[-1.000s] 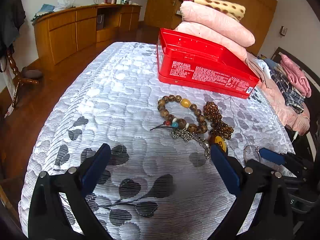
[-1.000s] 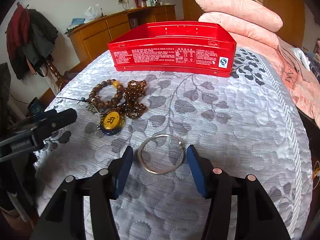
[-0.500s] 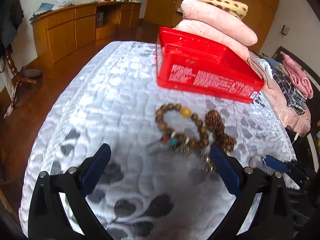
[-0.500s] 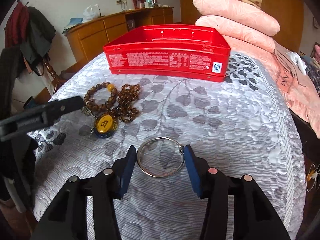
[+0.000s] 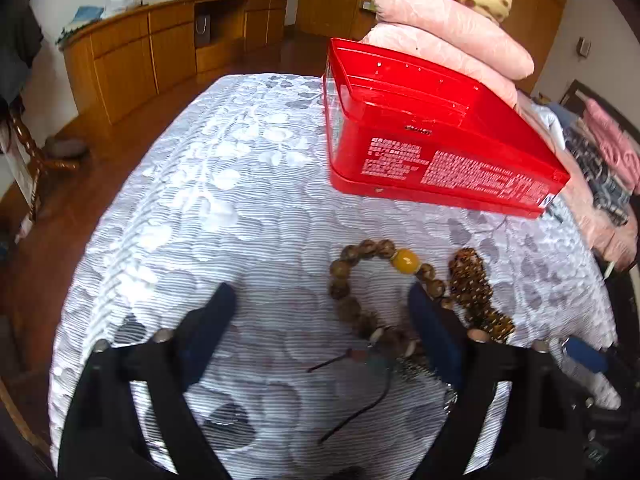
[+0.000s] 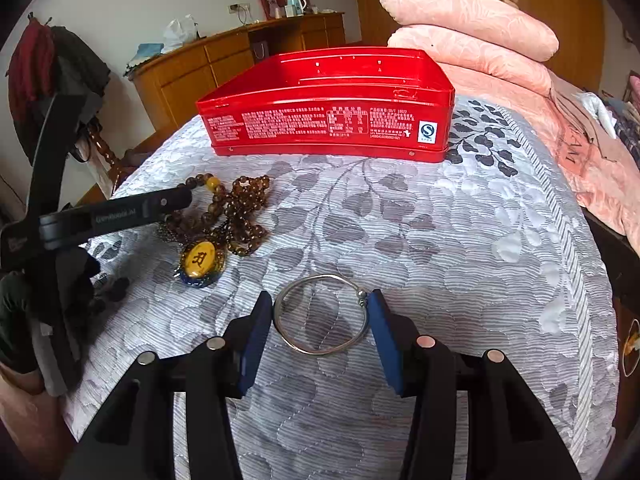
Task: Organize jewelry
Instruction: 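Grasp the wooden bead bracelet with the left tool while the right tool holds the silver ring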
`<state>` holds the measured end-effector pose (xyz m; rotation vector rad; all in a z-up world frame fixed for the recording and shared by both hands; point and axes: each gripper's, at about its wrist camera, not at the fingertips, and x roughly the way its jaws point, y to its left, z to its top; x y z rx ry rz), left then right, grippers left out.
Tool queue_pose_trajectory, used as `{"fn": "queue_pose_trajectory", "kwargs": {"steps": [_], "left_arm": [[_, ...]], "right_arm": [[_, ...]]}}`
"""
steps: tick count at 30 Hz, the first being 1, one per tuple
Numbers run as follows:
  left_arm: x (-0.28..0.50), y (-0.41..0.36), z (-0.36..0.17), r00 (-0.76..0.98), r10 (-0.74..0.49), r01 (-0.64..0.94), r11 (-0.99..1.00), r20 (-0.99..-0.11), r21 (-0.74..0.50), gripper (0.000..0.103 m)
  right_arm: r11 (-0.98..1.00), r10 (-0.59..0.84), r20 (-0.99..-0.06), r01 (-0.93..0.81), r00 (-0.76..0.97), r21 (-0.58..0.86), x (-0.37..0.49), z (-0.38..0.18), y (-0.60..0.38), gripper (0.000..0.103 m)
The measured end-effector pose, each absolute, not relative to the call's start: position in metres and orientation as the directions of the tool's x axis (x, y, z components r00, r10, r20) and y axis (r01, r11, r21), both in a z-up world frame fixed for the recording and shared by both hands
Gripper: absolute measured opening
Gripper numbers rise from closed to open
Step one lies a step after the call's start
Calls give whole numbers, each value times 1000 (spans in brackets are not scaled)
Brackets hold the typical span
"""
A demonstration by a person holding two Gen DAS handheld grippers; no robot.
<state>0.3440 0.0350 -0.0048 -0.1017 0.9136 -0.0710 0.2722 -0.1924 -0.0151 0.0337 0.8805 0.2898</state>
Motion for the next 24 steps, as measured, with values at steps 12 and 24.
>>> {"fn": "queue_pose_trajectory", "kwargs": {"steps": [12, 24], "left_arm": [[335, 53, -3, 615, -155, 32, 985, -773, -172, 10], [322, 47, -5, 597, -194, 107, 981, -778, -163, 38]], "right_arm": [[961, 260, -759, -235, 596, 144, 275, -16, -189, 49], [967, 228, -770, -234, 596, 105, 275, -18, -183, 50]]}}
